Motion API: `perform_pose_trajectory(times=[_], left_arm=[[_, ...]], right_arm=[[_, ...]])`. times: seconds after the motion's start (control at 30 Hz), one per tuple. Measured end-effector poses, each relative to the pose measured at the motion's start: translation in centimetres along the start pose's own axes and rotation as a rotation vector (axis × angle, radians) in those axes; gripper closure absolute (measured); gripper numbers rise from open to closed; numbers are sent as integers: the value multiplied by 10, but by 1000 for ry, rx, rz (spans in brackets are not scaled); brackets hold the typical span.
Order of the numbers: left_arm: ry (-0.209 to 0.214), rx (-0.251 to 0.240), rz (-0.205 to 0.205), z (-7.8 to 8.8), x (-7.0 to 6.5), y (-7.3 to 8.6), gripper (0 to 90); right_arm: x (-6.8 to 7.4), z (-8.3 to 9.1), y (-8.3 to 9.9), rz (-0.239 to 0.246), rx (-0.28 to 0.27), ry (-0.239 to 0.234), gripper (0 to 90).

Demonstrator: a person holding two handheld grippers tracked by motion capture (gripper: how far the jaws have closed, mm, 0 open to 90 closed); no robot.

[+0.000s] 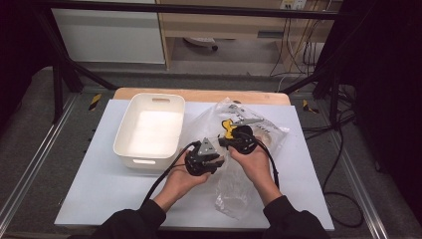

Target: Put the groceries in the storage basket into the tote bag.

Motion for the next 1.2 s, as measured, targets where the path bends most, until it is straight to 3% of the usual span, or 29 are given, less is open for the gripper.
perform_pose_trajectory(times=[0.63,1.2], left_arm=[[-18,-30,1,-16,5,-3,695],[-15,-27,-2,-29,7,-4,697]], right_arm=[[-3,2,9,-8,4,-2,900],[-11,10,13,-23,-8,6,900]])
Point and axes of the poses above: each handheld gripper's, and its own axes: z roughly backward along the jaws, y roughly out of its underside, x roughly to its left, the point moved 9 cm from there along -z, roughly forward along the jaws, and after that the axes turned 4 degrees about -z, right-handed, at the moved point
